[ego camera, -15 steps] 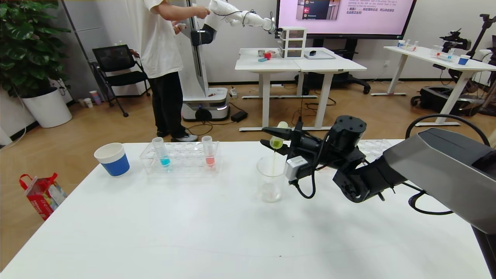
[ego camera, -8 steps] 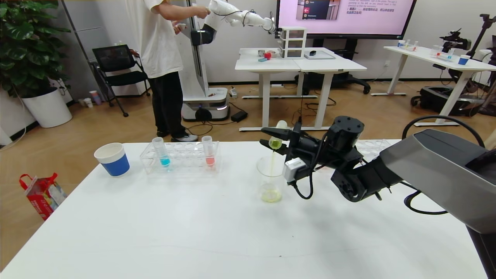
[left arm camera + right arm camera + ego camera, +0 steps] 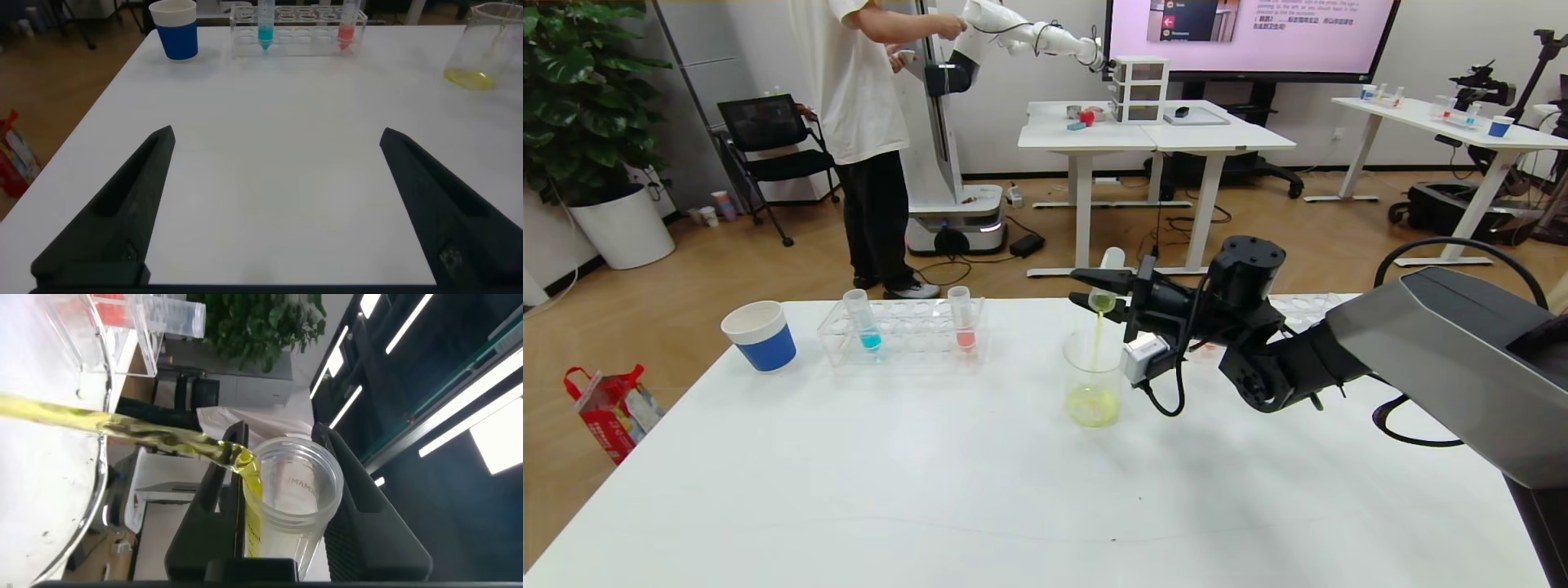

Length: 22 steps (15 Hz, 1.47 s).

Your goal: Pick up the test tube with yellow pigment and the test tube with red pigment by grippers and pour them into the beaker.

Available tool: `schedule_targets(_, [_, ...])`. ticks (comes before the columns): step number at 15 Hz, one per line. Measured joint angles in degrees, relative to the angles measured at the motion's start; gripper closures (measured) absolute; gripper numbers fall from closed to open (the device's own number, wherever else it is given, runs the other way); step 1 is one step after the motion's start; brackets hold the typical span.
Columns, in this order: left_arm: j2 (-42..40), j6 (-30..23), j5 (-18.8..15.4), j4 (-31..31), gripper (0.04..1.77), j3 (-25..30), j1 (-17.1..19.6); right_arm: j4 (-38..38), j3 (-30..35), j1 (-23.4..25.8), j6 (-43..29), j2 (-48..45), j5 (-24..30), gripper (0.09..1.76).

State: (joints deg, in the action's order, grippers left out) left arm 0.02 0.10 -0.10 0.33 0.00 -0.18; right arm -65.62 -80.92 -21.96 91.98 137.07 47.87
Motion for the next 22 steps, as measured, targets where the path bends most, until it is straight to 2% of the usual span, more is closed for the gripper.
schedule_targets(10, [0.0,0.0,0.0,0.0,0.06,0.0,0.0,0.2,-1.1,0.7,1.8,-0.4,1.3,1.32])
schedule_targets(13, [0.0,0.0,0.0,0.0,0.06,0.0,0.0,0.2,-0.3,0.4,-0.9,-0.6,1.1,1.32])
schedule_targets(16, [0.0,0.0,0.0,0.0,0.06,0.0,0.0,-1.1,0.1,0.8,-9.6,-2.0,0.5,1.32])
schedule_targets(17, [0.0,0.0,0.0,0.0,0.06,0.0,0.0,-1.6,0.4,1.0,-14.7,-2.9,-0.1,1.32])
schedule_targets(20, [0.0,0.0,0.0,0.0,0.06,0.0,0.0,-9.5,2.6,2.0,-32.4,-6.4,-9.4,1.32])
schedule_targets(22, [0.0,0.0,0.0,0.0,0.06,0.0,0.0,-15.5,7.1,2.2,-46.4,-8.7,-16.6,1.32])
